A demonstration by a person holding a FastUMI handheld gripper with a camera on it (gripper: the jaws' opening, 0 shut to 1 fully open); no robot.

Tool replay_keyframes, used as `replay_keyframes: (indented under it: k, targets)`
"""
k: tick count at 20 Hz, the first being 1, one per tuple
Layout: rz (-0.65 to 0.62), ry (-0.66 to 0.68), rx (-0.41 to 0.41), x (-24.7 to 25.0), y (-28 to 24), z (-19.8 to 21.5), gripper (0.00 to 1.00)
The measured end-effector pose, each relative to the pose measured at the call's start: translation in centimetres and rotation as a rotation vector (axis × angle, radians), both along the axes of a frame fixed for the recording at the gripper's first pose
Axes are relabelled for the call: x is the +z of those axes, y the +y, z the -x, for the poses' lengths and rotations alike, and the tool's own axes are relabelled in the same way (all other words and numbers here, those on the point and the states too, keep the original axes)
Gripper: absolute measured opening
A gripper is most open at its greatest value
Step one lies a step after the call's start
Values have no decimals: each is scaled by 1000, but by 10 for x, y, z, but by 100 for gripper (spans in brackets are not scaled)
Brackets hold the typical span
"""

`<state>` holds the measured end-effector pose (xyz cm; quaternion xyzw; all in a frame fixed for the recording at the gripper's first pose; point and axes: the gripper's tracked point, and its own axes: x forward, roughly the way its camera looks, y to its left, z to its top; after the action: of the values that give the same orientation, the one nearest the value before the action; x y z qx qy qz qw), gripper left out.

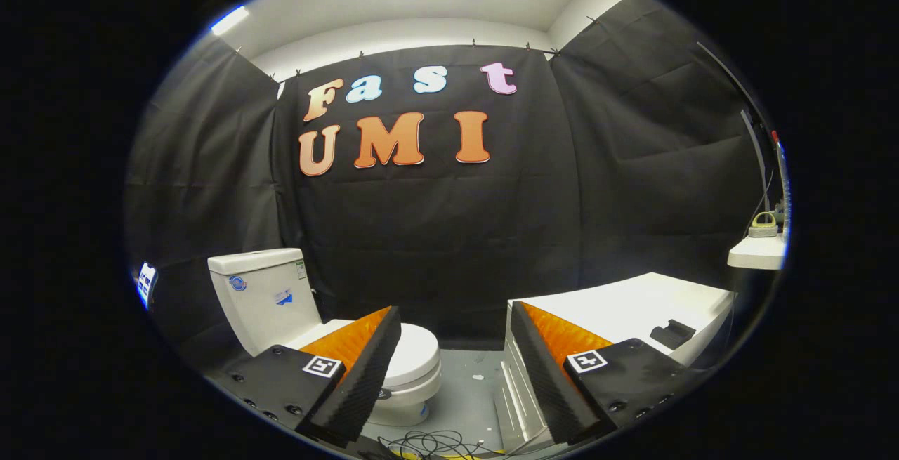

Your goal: Open the toilet lid.

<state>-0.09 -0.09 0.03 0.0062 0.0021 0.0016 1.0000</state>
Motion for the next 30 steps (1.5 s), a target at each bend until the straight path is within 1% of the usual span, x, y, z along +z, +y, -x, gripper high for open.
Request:
replay_keyframes:
  k: [2,5,10,13,16,19,21,24,26,30]
  targets:
    - [-24,-44,-5,13,-1,2,100]
    - [-69,-125,-58,32,-14,9,100]
    - [-30,-74,-45,19,-2,0,98]
    - [-24,-78,-30,24,9,-19,98]
    - [-32,-63,-8,18,27,-55,98]
    - [-131,-22,38,-2,53,-91,98]
    - [-186,9,55,-19,68,-114,98]
    - [-255,53,45,-46,77,-135,98]
    - [-311,90,13,-69,76,-146,98]
    - [-470,217,-30,-127,79,-161,98]
